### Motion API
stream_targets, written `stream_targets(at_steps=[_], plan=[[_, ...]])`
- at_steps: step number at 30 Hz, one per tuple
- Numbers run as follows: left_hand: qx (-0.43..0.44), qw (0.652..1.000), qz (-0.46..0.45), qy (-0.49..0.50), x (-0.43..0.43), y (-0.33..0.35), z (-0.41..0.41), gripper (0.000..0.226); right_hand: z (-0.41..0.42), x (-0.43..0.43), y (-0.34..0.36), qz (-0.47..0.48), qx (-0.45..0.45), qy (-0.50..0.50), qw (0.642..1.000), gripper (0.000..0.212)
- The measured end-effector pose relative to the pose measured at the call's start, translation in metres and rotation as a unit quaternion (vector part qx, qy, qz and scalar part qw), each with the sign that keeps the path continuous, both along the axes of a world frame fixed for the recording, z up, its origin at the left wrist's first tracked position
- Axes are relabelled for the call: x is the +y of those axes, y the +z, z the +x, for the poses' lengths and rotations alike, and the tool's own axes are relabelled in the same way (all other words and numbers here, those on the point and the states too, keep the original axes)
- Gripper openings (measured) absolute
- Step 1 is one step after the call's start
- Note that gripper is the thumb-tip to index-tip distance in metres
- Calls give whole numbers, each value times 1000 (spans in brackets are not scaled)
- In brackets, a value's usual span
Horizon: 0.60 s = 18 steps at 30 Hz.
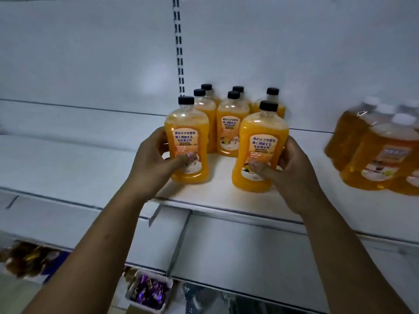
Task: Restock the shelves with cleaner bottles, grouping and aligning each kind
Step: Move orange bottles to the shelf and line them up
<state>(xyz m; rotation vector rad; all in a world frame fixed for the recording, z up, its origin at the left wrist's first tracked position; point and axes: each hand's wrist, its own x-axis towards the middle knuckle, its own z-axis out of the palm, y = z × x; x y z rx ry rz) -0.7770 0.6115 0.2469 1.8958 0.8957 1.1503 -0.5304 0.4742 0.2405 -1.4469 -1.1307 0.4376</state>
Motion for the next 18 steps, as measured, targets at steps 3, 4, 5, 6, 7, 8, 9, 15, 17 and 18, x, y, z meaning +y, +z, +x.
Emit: stream_targets(at_steps=[3,4,5,6,7,8,9,15,17,18], plan=[[5,1000,-8,-14,27,-1,9,56,5,11,8,6,0,-49,999,67],[3,1000,-7,-21,33,-1,13,55,8,15,10,9,0,-66,998,63],[1,1000,-4,-26,39,-2,15,55,12,19,12,11,-3,-84,996,60],[-1,1000,-1,-29,43,-3,18,56,16,23,14,12,-10,-102,995,59],[0,1000,-2,-29,48,-4,20,57,21,28,15,13,-21,-117,993,59],[0,1000,-4,-29,51,-5,21,58,25,31,16,11,-32,-126,991,61],[0,1000,-6,-28,53,-6,23,57,30,36,18,9,-41,-131,990,62],[-39,999,-27,-16,57,-16,33,53,57,57,17,-20,-38,-130,991,71],[-37,999,-27,-8,58,-18,34,53,61,64,13,-29,-33,-121,992,75],[-32,999,-24,-4,60,-19,35,55,62,67,11,-32,-35,-114,992,77]])
